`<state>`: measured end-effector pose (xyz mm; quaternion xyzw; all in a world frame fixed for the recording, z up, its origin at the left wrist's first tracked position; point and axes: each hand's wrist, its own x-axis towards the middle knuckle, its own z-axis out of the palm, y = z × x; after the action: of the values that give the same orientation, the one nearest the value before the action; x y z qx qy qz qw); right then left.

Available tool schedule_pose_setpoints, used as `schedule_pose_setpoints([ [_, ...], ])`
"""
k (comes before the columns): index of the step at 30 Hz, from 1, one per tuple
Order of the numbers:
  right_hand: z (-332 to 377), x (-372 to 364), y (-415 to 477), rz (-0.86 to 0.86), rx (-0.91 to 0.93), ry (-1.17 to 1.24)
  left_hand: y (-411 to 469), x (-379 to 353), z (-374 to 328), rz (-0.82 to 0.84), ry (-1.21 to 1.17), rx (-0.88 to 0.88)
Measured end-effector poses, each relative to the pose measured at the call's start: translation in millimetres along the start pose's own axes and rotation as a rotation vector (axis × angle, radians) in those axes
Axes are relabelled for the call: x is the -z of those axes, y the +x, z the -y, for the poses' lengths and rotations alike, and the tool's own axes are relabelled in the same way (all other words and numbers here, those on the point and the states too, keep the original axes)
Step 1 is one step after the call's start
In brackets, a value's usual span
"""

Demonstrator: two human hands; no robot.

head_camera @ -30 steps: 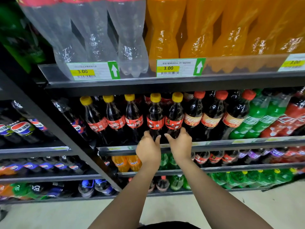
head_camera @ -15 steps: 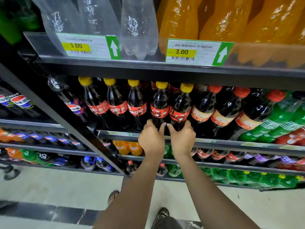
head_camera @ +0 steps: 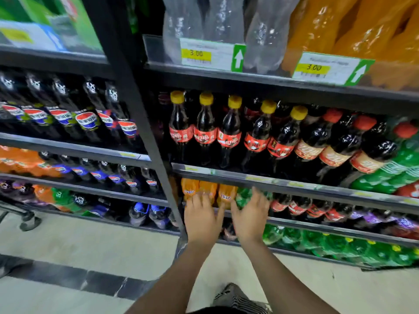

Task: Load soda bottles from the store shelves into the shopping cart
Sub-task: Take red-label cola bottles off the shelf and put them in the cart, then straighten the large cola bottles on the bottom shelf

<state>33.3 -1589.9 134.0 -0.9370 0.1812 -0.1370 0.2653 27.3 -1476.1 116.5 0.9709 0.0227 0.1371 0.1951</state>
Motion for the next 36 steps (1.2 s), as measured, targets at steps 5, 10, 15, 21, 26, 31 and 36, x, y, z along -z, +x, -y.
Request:
schedule_pose_setpoints([
  [5, 52, -43, -75, 0.312, 0.126, -0.291, -45, 31, 132, 0.108, 0.164, 0.07],
  [10, 125, -84, -141, 0.443, 0.288, -0.401, -93, 80, 255, 0.105, 0.279, 0.21],
  [15, 194, -144, -207, 0.568, 0.457, -0.323, -124, 131, 347, 0.094, 0.32, 0.391],
  [21, 258, -185, -251, 0.654, 0.545, -0.325, -160, 157, 420, 0.147, 0.244, 0.673],
  [26, 284, -227, -252, 0.724, 0.513, -0.409, -158, 154, 459, 0.138, 0.117, 0.864],
  [31, 310, -285, -243, 0.823, 0.467, -0.4, -127, 139, 507, 0.163, 0.061, 0.921],
  [36, 357, -344, -237, 0.887, 0.43, -0.427, -87, 134, 557, 0.266, -0.003, 0.951],
])
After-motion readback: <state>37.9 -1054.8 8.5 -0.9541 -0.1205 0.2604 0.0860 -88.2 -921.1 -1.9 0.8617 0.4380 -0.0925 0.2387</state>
